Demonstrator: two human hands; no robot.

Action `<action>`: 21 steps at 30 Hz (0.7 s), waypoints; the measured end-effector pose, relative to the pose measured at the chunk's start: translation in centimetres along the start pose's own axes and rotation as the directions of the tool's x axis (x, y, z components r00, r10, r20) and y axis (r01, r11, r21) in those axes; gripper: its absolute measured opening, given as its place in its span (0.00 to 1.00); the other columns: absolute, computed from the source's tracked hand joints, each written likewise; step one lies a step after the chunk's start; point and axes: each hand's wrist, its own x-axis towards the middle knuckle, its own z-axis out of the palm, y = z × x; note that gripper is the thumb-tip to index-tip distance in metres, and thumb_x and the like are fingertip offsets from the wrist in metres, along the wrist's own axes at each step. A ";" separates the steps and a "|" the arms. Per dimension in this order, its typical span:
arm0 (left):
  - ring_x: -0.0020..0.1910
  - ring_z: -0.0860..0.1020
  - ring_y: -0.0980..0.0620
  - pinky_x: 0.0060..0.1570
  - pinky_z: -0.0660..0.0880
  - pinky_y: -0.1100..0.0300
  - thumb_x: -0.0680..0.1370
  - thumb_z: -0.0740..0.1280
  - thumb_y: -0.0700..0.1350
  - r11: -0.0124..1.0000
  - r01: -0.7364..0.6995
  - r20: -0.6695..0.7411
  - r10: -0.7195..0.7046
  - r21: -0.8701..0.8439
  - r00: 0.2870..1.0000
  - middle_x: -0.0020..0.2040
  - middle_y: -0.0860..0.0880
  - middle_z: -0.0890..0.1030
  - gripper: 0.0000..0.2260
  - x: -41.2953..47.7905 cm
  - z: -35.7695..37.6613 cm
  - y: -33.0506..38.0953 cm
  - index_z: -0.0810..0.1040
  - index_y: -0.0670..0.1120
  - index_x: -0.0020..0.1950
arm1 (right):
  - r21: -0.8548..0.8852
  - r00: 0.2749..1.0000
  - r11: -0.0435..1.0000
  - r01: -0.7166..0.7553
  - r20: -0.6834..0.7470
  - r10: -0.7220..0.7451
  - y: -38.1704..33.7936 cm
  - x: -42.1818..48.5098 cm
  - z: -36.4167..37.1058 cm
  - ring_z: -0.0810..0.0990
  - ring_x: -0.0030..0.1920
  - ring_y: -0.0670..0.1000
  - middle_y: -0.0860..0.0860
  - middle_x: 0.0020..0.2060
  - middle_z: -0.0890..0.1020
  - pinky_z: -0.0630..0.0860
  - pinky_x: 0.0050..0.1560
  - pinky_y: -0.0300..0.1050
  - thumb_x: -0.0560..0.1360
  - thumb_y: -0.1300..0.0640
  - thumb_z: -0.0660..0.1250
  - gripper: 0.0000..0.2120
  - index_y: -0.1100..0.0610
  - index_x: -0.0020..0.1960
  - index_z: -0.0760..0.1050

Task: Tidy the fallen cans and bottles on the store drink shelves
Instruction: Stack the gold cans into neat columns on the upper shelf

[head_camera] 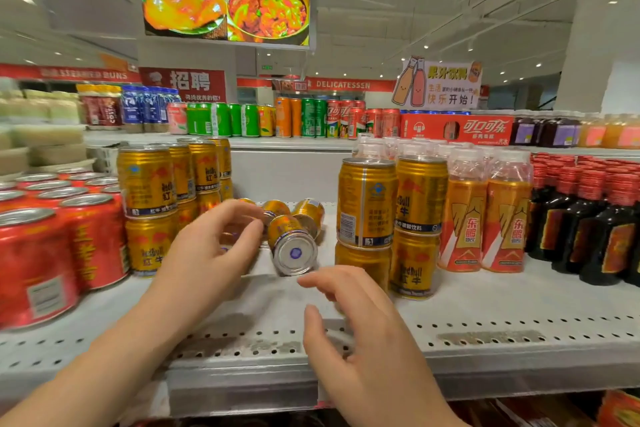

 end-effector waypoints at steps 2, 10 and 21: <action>0.49 0.80 0.61 0.49 0.78 0.59 0.81 0.68 0.47 0.984 -0.032 -0.053 0.042 0.175 0.998 0.50 0.60 0.82 0.06 0.1 -1.5 -1.3 0.81 0.53 0.57 | 0.030 0.998 1.000 -0.003 0.064 0.002 0.0 1.0 0.9 0.71 0.65 0.41 0.33 0.58 0.72 0.68 0.60 0.31 0.78 0.46 0.62 0.15 0.39 0.64 0.70; 0.67 0.70 0.49 0.68 0.69 0.51 0.79 0.66 0.60 0.873 -0.115 0.181 0.031 0.473 0.983 0.70 0.50 0.73 0.25 0.1 -1.2 -3.9 0.73 0.50 0.74 | -0.182 0.997 0.982 -0.045 0.047 0.054 -0.2 7.2 6.1 0.64 0.71 0.47 0.48 0.70 0.67 0.63 0.73 0.44 0.80 0.49 0.63 0.25 0.49 0.75 0.64; 0.70 0.67 0.43 0.70 0.67 0.51 0.80 0.63 0.58 0.901 0.044 0.211 -0.149 0.431 0.966 0.75 0.48 0.64 0.22 -0.8 -1.7 -5.3 0.69 0.56 0.74 | -0.388 0.898 0.824 -0.412 -0.020 0.440 0.9 8.1 9.4 0.63 0.73 0.56 0.51 0.76 0.59 0.65 0.73 0.53 0.78 0.41 0.62 0.31 0.42 0.78 0.55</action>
